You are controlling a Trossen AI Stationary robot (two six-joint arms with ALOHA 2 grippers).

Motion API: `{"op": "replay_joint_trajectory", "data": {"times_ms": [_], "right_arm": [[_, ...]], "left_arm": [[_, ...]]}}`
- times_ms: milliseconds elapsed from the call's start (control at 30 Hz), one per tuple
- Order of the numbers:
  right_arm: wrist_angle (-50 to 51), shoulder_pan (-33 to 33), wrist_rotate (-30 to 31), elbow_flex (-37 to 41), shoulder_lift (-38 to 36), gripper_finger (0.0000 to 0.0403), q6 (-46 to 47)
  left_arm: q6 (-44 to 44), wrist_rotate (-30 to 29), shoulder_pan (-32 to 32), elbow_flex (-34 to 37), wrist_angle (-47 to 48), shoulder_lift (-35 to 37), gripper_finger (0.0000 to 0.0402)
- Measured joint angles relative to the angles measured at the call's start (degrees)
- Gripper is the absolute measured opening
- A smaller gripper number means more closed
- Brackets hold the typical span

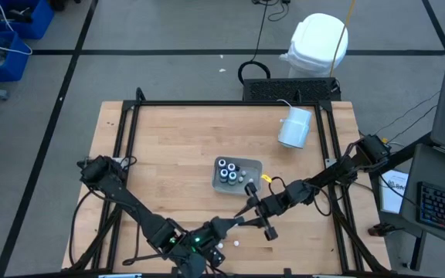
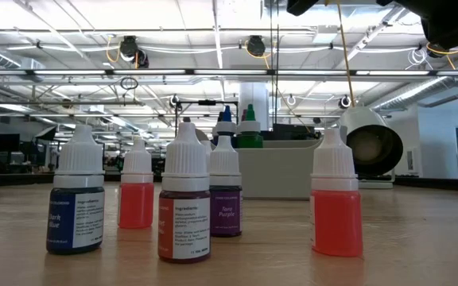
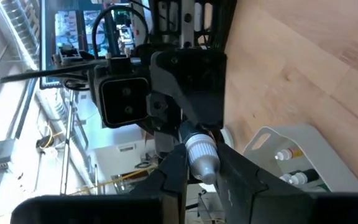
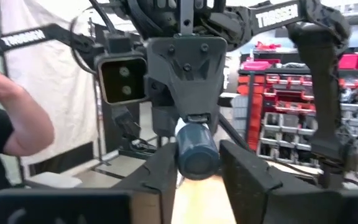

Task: Pick & Place food coloring
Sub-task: Put the small dark blue bottle into the gray bin

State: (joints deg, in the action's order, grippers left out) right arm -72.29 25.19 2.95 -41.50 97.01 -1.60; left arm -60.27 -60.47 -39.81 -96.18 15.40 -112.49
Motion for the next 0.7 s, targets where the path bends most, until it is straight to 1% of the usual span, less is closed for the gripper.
{"op": "replay_joint_trajectory", "data": {"times_ms": [200,333,400,467,567,633,700], "right_arm": [[1.40,-0.19,3.11,0.09,0.15,0.0172,-3.10],[2.36,0.84,8.61,0.07,0.04,0.0195,-8.82],[4.21,2.07,12.89,0.09,-0.15,0.0201,-13.17],[7.09,3.70,18.48,0.09,-1.29,0.0205,-18.14],[14.31,7.33,30.96,0.07,-4.31,0.0204,-24.79],[19.36,10.09,39.79,0.07,-6.73,0.0201,-26.57],[24.01,12.73,46.09,0.07,-9.33,0.0197,-26.74]], "left_arm": [[2.56,-0.64,-0.02,0.00,-0.87,0.00,0.0068],[4.03,-0.79,-0.34,0.00,-0.57,0.00,0.0065],[5.00,-1.25,-0.66,0.00,-0.59,0.00,0.0065],[5.61,-2.82,-1.16,0.00,-0.41,0.00,0.0066],[7.78,-4.87,-1.78,0.00,3.07,0.65,0.0067],[11.23,-3.81,-1.60,-0.02,6.22,1.47,0.0066],[14.49,-1.61,-0.81,-0.02,8.74,2.52,0.0066]]}}
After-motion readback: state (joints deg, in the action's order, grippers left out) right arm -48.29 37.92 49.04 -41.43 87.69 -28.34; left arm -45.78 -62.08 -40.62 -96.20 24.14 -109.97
